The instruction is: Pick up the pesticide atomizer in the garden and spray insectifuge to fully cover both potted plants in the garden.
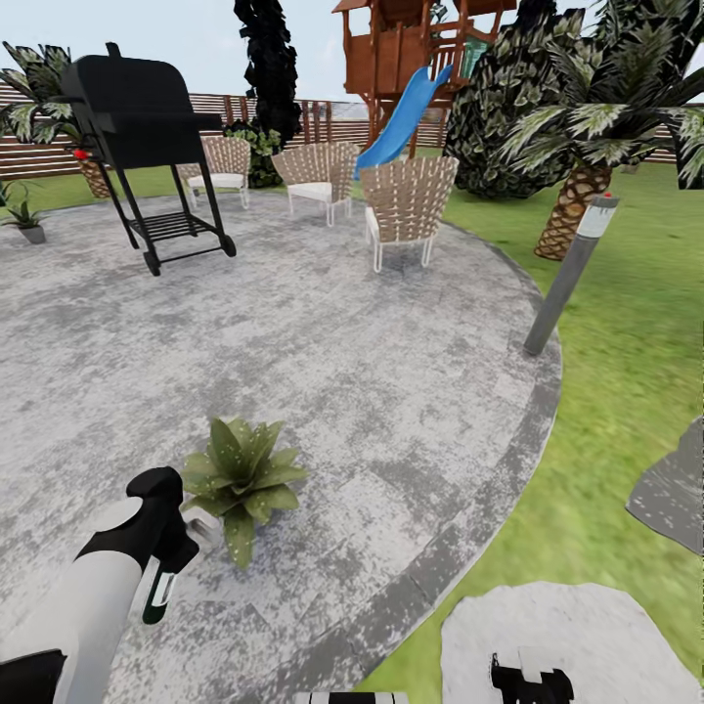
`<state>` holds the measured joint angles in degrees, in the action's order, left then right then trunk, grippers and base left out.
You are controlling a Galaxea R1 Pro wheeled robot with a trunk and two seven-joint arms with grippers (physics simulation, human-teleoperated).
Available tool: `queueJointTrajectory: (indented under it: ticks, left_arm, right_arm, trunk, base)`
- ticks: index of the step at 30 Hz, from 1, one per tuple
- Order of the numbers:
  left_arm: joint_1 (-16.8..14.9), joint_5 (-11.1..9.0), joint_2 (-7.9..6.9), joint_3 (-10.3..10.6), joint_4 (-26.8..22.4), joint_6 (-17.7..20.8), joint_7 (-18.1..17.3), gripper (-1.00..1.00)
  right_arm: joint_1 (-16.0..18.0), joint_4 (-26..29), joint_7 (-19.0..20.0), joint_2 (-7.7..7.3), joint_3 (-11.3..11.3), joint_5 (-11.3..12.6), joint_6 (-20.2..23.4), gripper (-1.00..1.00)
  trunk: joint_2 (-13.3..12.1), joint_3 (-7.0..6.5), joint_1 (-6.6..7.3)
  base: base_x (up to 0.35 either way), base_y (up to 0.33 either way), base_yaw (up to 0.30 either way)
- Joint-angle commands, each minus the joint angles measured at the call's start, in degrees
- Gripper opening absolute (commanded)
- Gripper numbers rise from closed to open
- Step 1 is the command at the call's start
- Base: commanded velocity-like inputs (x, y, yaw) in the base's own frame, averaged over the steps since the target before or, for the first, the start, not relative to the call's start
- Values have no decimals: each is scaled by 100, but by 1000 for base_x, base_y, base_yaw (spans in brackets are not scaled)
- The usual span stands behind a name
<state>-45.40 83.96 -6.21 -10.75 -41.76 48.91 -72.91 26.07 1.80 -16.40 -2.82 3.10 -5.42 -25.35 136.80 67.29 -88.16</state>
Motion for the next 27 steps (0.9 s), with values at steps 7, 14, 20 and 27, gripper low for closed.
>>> queueJointTrajectory:
  ticks: [7,14,20,27]
  left_arm:
    - [-3,50,5,-8,-19,49,-57,-100]
    - [-9,50,-2,-15,-49,47,-70,-100]
    - [-502,126,-40,56,-52,62,-539,-100]
    - [-1299,1619,-99,73,-50,-11,-1709,-100]
  right_arm:
    - [4,-4,-21,9,33,-56,-12,100]
    - [3,-4,-30,10,33,-56,-13,100]
    - [3,-4,-30,10,33,-56,-9,100]
    - [3,-4,-30,5,33,-56,-11,100]
  trunk:
    - [2,5,0]
    - [2,5,0]
    - [2,5,0]
    - [2,5,0]
  base:
    - [-21,-267,0]
    - [-25,-270,163]
    - [66,-272,275]
    - [183,-223,235]
